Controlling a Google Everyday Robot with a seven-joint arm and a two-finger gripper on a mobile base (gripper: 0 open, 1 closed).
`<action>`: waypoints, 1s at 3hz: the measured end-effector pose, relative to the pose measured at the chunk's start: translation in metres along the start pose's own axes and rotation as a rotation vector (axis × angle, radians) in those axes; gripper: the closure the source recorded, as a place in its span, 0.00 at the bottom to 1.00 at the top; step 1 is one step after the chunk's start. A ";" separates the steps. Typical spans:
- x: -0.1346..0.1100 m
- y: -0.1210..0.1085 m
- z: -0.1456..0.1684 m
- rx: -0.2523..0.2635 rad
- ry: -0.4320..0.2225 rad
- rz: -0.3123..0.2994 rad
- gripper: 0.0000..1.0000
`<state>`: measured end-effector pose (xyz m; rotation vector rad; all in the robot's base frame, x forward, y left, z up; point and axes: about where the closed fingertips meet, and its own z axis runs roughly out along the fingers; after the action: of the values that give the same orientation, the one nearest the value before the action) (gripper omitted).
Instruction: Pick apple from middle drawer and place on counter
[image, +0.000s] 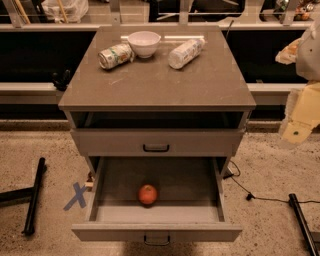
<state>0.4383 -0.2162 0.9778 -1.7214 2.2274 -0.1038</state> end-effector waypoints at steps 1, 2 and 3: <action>0.000 0.000 0.000 0.000 0.000 0.000 0.00; 0.001 0.006 0.014 -0.023 -0.039 0.003 0.00; 0.000 0.033 0.058 -0.107 -0.145 0.006 0.00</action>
Offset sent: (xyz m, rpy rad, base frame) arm -0.0062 0.0064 -0.0593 0.1586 0.0655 0.0452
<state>0.4244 -0.1989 0.9145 -1.7182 2.1672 0.1396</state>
